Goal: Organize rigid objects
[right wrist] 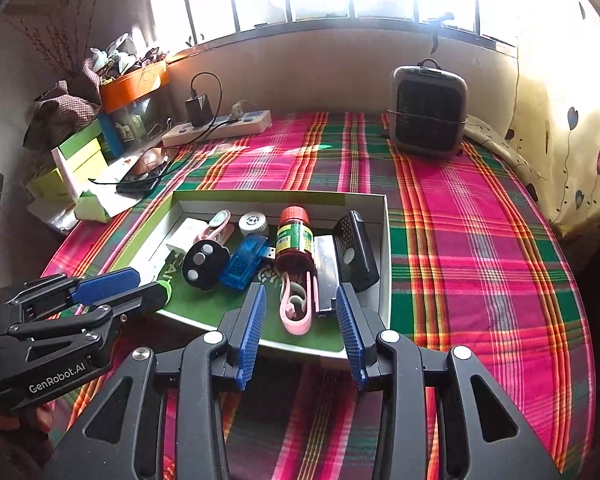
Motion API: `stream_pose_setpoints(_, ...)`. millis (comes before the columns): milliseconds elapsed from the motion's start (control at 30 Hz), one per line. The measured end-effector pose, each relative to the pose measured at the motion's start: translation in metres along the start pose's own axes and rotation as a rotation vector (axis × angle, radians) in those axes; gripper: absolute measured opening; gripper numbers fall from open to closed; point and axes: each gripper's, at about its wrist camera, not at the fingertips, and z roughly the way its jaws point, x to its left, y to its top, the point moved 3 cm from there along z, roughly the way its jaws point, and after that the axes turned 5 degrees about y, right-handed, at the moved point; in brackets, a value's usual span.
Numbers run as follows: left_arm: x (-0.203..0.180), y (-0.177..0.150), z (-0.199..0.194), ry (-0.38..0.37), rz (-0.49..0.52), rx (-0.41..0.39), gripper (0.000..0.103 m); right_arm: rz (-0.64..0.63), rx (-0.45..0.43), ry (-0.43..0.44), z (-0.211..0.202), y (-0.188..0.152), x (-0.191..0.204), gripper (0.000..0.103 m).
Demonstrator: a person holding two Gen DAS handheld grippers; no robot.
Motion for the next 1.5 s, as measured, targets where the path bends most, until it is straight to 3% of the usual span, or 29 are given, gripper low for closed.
stream_pose_setpoints(167, -0.001, -0.022, 0.001, 0.053, 0.018, 0.021, 0.037, 0.030, 0.020, -0.011, -0.004, -0.017, 0.001, 0.038)
stream_pose_setpoints(433, -0.003, -0.044, 0.007, 0.064, 0.002, 0.057, 0.037, 0.033, 0.093, -0.017, 0.001, -0.050, 0.002, 0.039)
stream_pose_setpoints(767, -0.005, -0.052, 0.008, 0.090, 0.009, 0.046, 0.038, 0.039, 0.119, -0.031, -0.003, -0.071, 0.003, 0.039)
stream_pose_setpoints(1100, -0.016, -0.057, 0.008, 0.147, 0.024, 0.026, 0.047, -0.009, 0.117, -0.088, -0.005, -0.076, 0.009, 0.043)
stream_pose_setpoints(1367, -0.019, -0.058, 0.009, 0.162, 0.019, 0.026, 0.050, -0.029, 0.126, -0.123, -0.004, -0.077, 0.009, 0.052)
stream_pose_setpoints(1500, -0.019, -0.058, 0.009, 0.166, 0.020, 0.027, 0.051, 0.005, 0.129, -0.149, -0.004, -0.077, 0.002, 0.066)
